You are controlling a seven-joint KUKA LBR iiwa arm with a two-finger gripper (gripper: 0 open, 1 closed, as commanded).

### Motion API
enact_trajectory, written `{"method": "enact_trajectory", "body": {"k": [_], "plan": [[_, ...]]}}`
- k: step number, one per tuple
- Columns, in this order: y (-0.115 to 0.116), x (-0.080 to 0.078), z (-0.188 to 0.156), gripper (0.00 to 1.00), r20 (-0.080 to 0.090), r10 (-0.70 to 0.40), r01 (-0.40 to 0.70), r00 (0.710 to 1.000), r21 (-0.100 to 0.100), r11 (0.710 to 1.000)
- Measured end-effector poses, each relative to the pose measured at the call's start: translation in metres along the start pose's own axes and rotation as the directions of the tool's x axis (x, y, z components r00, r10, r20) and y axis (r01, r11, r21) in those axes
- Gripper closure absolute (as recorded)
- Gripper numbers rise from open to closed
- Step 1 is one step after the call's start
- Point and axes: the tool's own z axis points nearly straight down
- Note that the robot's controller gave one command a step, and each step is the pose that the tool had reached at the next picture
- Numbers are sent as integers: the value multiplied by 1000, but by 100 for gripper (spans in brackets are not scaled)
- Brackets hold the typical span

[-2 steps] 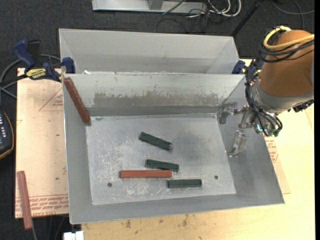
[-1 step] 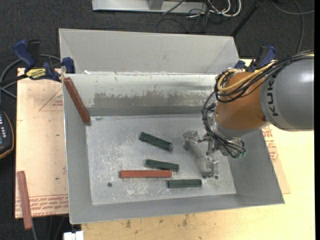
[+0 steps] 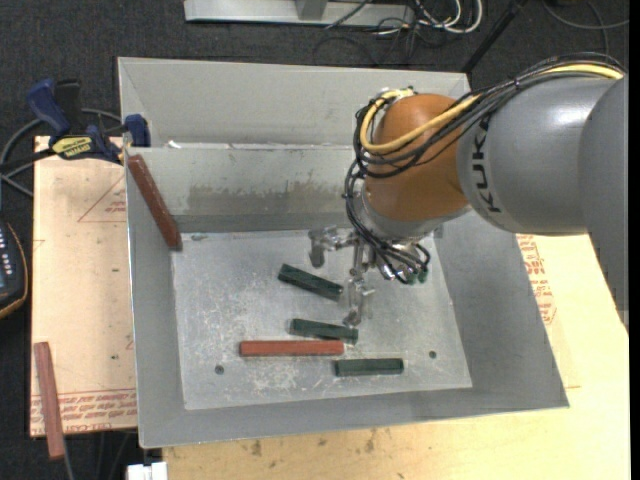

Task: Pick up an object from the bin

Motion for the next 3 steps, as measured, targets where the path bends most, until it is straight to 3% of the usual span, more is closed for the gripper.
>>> {"method": "enact_trajectory", "body": {"k": [1,2,3], "plan": [[17,-12,60,0,-8,349,-349,937,6,937],[17,-14,55,100,-5,348,-348,938,5,938],[7,33,53,100,9,-81,81,997,5,997]]}}
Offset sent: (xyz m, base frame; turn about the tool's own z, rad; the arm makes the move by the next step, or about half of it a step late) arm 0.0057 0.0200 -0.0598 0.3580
